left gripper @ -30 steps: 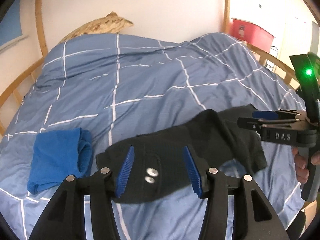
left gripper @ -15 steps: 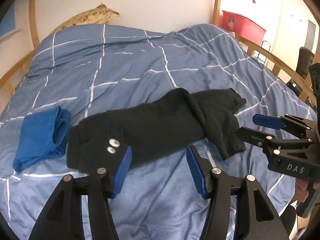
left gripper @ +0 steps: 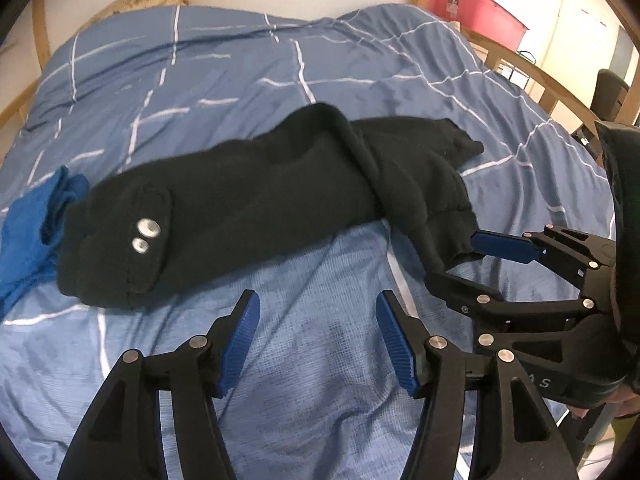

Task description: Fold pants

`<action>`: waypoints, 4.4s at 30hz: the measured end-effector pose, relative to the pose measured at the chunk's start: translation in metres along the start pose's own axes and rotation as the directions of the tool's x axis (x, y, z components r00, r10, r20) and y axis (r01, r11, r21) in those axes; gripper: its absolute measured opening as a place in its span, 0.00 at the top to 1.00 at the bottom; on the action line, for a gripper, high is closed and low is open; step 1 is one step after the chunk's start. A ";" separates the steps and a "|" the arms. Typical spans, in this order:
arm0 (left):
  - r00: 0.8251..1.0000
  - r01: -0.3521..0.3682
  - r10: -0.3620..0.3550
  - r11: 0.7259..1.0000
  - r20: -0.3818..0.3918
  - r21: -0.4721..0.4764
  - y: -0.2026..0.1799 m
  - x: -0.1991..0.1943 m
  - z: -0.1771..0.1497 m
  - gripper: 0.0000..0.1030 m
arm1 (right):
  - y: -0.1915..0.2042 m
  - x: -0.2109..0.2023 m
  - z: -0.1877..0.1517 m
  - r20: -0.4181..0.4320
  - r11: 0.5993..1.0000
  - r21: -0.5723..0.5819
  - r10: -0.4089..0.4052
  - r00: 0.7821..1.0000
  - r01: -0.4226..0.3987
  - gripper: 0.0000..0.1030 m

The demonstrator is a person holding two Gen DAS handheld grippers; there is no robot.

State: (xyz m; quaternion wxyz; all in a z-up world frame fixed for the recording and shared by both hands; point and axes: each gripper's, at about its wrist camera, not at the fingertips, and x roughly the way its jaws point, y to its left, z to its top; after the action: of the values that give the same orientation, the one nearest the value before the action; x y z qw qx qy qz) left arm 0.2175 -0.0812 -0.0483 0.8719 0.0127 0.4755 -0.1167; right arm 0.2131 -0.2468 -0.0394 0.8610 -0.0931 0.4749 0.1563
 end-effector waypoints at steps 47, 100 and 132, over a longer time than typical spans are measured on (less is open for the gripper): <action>0.995 -0.064 0.066 0.998 0.070 -0.029 -0.015 0.077 0.097 0.43 | -0.190 0.062 0.161 0.022 0.914 0.161 -0.382 0.924 0.373 0.93; 0.997 -0.057 0.056 0.998 0.043 0.022 -0.071 0.117 0.116 0.34 | -0.268 0.016 0.034 0.200 0.671 0.730 -0.389 0.899 0.128 0.99; 0.997 0.007 -0.035 0.928 0.067 0.372 0.114 -0.008 0.095 0.32 | 0.032 0.040 0.156 -0.059 0.953 -0.288 0.082 0.995 -0.096 0.47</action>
State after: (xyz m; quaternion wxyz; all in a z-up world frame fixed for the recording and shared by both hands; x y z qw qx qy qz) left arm 0.3160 0.0185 0.0001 0.8691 0.1678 0.4129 -0.2143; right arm 0.3445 -0.1614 0.0090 0.8188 -0.2004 0.4705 0.2606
